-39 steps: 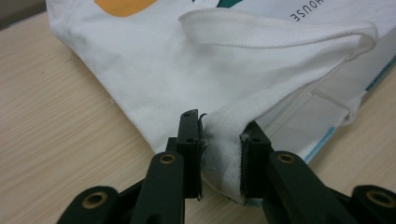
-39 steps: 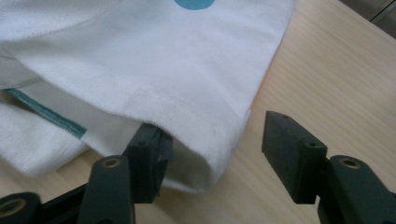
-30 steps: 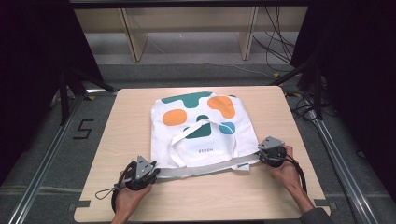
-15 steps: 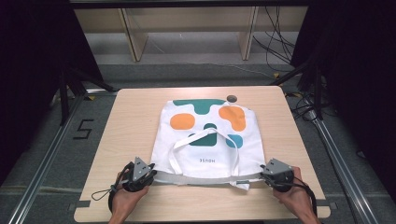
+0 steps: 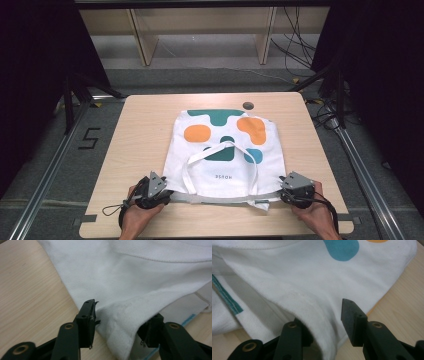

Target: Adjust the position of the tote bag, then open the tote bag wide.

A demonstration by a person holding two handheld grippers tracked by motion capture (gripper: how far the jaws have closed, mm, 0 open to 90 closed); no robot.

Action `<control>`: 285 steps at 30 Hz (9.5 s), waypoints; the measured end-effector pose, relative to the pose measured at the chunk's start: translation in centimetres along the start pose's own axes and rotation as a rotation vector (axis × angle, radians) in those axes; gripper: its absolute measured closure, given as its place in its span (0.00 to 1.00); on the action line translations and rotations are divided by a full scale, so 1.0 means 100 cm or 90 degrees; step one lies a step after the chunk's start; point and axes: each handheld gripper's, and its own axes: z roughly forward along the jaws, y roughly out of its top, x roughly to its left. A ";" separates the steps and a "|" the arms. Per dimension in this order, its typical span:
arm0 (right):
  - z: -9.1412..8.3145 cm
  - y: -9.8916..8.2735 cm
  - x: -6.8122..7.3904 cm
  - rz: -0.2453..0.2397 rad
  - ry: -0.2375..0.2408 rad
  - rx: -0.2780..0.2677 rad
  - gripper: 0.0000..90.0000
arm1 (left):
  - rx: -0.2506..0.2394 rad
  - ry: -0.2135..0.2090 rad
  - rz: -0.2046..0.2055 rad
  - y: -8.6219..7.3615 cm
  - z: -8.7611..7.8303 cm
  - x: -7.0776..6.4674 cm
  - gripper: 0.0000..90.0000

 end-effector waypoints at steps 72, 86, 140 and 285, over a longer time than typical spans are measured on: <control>-0.099 0.077 -0.057 0.025 -0.080 -0.277 0.98 | -0.311 0.048 0.003 0.103 -0.100 0.025 0.96; -0.164 0.102 -0.058 -0.006 -0.083 -0.335 0.98 | -0.406 0.052 0.010 0.132 -0.155 0.026 0.96; -0.067 0.089 -0.096 0.060 -0.046 -0.224 0.98 | -0.235 -0.027 -0.090 0.111 -0.046 0.059 0.94; 0.108 0.070 -0.091 0.105 0.056 0.018 0.96 | 0.065 -0.261 0.104 0.053 0.026 -0.051 0.88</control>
